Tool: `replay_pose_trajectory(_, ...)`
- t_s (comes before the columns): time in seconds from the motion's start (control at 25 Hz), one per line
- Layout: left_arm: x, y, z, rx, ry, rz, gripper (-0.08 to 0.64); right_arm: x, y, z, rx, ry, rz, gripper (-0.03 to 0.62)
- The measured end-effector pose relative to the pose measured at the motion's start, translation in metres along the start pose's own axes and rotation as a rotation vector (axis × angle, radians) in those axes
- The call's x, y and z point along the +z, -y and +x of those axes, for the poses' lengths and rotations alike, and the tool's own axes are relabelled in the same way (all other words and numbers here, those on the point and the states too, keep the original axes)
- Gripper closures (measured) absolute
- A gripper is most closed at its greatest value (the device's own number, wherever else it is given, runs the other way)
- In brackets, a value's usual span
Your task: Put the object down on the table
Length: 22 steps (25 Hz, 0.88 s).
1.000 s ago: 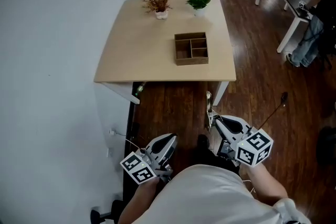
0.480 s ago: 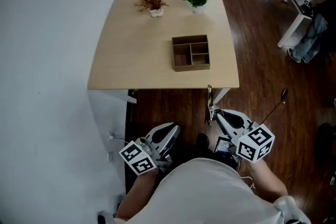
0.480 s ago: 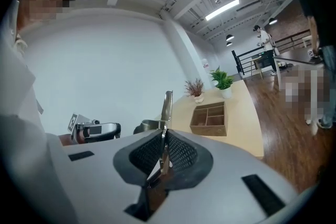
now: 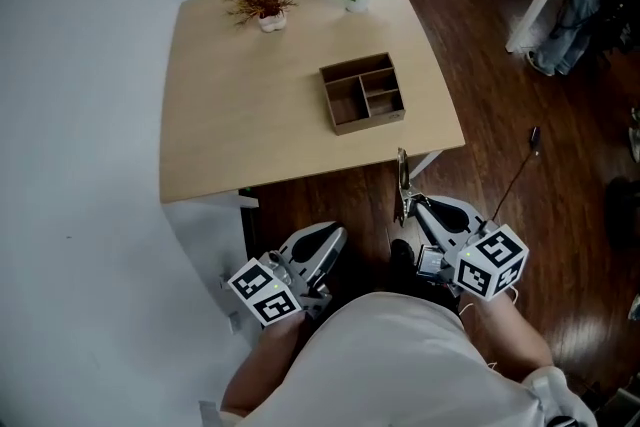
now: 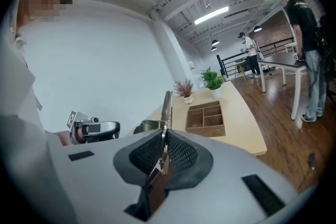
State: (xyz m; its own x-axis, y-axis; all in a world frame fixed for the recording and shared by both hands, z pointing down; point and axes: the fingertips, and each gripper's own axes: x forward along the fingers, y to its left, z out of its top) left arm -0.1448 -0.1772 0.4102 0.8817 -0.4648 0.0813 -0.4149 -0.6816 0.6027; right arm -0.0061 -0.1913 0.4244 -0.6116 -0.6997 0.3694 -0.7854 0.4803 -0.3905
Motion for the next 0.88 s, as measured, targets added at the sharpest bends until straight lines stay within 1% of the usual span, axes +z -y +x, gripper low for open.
replay_pose_trajectory(0.12,0.005,-0.013,-0.005,-0.046,-0.028,0.013,0.558,0.002,-0.003,0.011,-0.047,0.015,-0.012,0.566)
replay_pose_trajectory(0.2,0.004,-0.019,-0.007,-0.065,-0.043,0.0,0.558,0.002,-0.004,0.013,-0.072,0.019,-0.008,0.565)
replay_pose_trajectory(0.32,0.005,-0.023,-0.003,-0.088,-0.05,-0.012,0.558,0.005,-0.003,0.016,-0.08,0.016,-0.01,0.565)
replay_pose_trajectory(0.48,0.004,-0.026,0.005,-0.087,-0.039,-0.036,0.558,0.004,0.004,0.02,-0.071,-0.001,-0.018,0.566)
replay_pose_trajectory(0.64,0.003,-0.034,0.015,-0.085,-0.052,-0.052,0.558,0.009,0.015,0.03,-0.062,-0.021,-0.037,0.566)
replay_pose_trajectory(0.88,0.012,-0.062,0.04,-0.062,-0.061,-0.031,0.557,0.021,0.036,0.061,-0.045,-0.045,-0.1,0.566)
